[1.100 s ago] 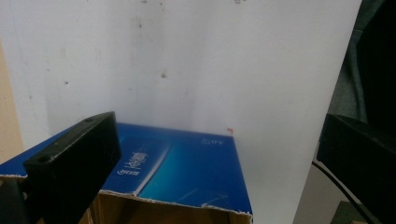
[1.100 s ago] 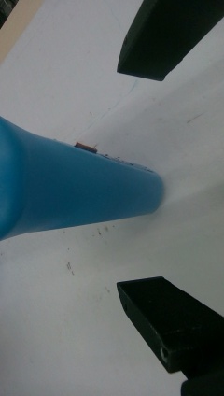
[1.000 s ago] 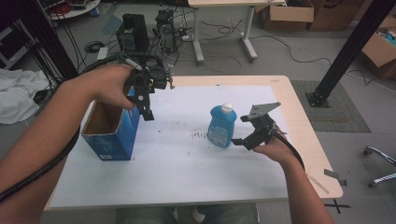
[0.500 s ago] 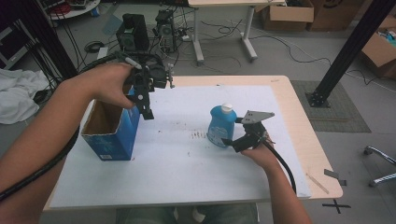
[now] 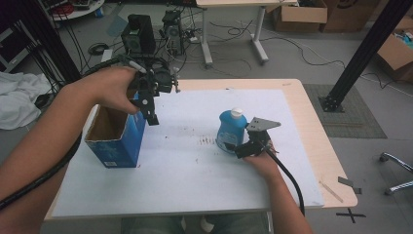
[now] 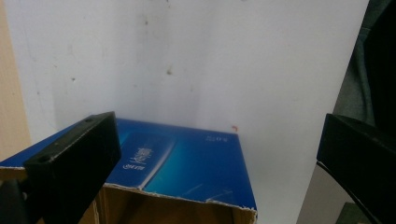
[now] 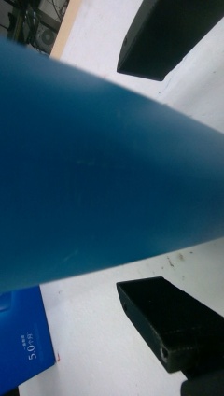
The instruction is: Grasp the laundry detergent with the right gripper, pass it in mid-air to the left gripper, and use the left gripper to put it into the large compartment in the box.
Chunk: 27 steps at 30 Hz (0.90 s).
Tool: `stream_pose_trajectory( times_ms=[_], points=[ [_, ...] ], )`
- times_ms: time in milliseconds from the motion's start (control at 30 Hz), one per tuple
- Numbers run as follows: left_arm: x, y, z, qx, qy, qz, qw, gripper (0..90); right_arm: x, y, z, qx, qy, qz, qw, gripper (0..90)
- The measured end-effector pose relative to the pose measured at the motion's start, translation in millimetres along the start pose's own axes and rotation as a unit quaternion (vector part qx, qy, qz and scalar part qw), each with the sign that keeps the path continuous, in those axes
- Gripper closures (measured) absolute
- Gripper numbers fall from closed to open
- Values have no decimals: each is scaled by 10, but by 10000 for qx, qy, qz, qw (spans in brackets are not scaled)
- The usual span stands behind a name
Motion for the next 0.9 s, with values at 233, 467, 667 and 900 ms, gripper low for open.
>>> stream_pose_trajectory(
  times_ms=[233, 467, 667, 900],
  points=[
    [-1, 29, -5, -34, -7, -7, 10000, 1, 78, 15, 4, -3, -20, -73, 10000, 20],
    [4, 39, -16, -48, -9, -20, 10000, 1, 119, 59, 6, 54, 71, -93, 9999, 59],
    [-14, 35, -18, -40, -24, 7, 10000, 1, 102, 90, 3, 29, 43, -161, 9999, 137],
    [4, 14, -23, -36, -17, 15, 10000, 1, 98, 85, 1, 28, -1, -250, 9997, 198]
  ],
)
Point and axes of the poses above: each handheld gripper's, and its own axes: x roughly forward along the jaws, y roughly out of its underside, z roughly to its left, the point moved 2 cm from there along x, roughly forward along the jaws, and after that the axes turned 1 degree about -z, right-handed, at the moved point
